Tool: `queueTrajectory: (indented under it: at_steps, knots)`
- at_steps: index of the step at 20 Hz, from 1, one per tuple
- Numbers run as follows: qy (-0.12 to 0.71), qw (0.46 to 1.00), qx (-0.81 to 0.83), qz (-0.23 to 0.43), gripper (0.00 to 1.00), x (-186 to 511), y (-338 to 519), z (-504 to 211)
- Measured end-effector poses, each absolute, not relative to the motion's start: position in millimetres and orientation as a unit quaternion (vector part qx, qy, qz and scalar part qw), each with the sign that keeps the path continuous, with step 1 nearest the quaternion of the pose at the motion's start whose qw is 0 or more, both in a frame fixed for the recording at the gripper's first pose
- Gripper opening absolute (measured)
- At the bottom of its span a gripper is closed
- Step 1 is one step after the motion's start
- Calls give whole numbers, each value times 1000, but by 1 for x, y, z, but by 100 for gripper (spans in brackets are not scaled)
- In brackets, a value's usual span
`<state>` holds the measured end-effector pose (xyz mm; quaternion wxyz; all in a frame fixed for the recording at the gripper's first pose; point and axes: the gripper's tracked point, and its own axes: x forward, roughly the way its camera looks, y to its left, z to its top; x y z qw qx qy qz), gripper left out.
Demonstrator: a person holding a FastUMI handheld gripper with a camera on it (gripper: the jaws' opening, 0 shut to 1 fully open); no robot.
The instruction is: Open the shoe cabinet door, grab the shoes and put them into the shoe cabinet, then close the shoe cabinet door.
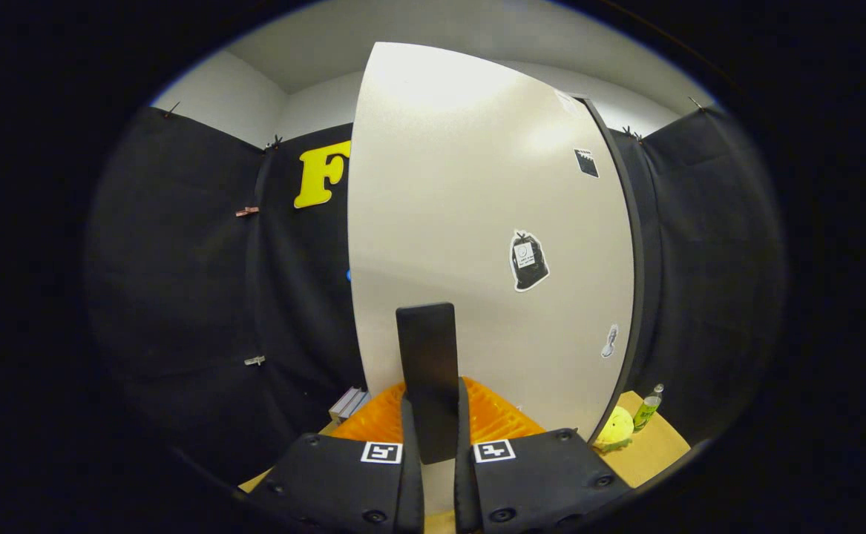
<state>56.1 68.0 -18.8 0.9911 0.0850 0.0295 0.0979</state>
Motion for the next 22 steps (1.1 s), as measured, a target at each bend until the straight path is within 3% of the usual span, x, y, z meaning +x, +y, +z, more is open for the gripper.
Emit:
queueTrajectory:
  at_steps: [14, 22]
  knots:
    - [19, 995, 84, 56, 19, -9, -26, -18]
    - [2, 998, 63, -30, 18, -16, -101, -14]
